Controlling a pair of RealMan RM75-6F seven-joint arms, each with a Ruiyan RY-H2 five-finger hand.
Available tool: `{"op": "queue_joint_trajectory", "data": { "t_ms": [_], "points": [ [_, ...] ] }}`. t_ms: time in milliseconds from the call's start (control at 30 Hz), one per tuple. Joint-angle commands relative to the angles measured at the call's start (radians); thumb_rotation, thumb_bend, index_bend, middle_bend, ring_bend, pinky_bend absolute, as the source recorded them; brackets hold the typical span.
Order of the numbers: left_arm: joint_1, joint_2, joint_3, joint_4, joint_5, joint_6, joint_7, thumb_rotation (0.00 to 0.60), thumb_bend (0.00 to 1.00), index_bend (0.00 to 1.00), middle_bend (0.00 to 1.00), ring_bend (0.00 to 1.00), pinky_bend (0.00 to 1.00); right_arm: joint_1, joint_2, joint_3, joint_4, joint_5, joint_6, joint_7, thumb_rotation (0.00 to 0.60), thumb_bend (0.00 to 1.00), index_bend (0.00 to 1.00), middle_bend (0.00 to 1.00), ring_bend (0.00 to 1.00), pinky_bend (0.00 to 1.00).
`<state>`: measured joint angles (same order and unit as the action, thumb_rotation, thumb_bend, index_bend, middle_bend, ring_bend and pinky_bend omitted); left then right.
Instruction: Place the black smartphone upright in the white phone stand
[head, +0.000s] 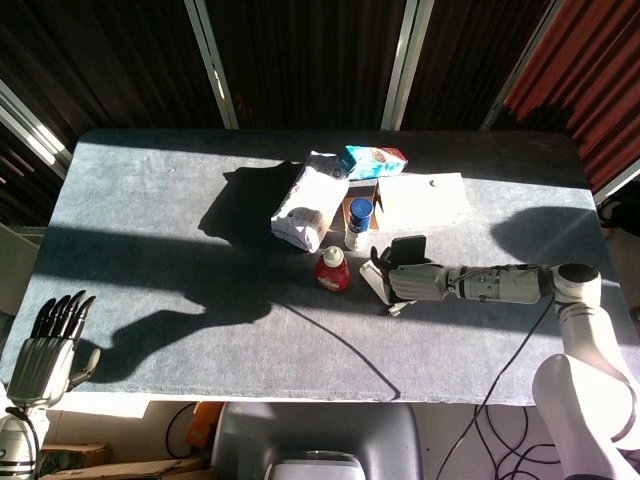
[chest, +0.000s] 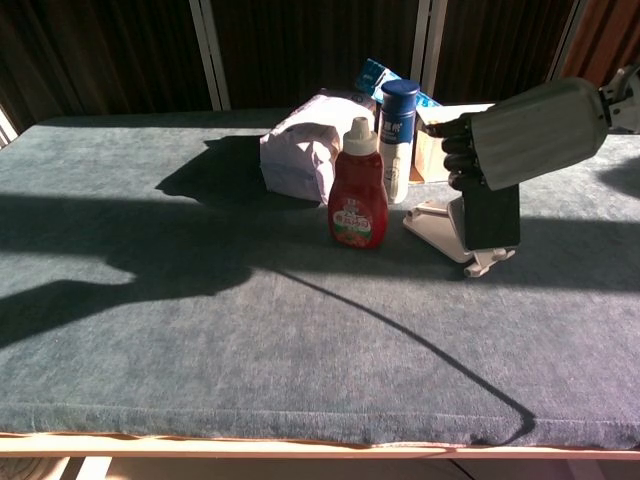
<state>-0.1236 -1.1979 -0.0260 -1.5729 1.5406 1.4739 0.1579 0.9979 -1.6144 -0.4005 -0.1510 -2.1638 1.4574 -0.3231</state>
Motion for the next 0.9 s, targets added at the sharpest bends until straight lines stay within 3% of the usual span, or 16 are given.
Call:
{"op": "queue_joint_trajectory", "data": {
  "t_ms": [33,333,600,900],
  "points": [
    [-0.002,-0.001,0.0,0.0,-0.003,-0.004,0.003,0.6,0.37,0.0,0.03,0.0,0.05,0.0,0.001,-0.002,0.004,0.006,0.002,0.0,0.6,0.31,0.97,0.72,0.56,0.35],
    [-0.005,-0.007,0.002,-0.002,-0.007,-0.013,0.018,0.6,0.36,0.0,0.03,0.0,0.05,0.002,-0.027,0.001,0.02,0.037,-0.016,-0.021,0.6,0.31,0.95,0.72,0.53,0.3],
    [-0.014,-0.015,-0.008,0.001,-0.035,-0.033,0.034,0.6,0.37,0.0,0.03,0.0,0.05,0.024,-0.064,-0.008,0.038,0.05,-0.076,-0.017,0.6,0.31,0.83,0.65,0.44,0.24],
    [-0.023,-0.022,-0.013,0.001,-0.058,-0.053,0.053,0.6,0.37,0.0,0.03,0.0,0.06,0.051,-0.09,-0.021,0.047,0.057,-0.093,0.003,0.6,0.31,0.83,0.65,0.44,0.23]
  ]
}}
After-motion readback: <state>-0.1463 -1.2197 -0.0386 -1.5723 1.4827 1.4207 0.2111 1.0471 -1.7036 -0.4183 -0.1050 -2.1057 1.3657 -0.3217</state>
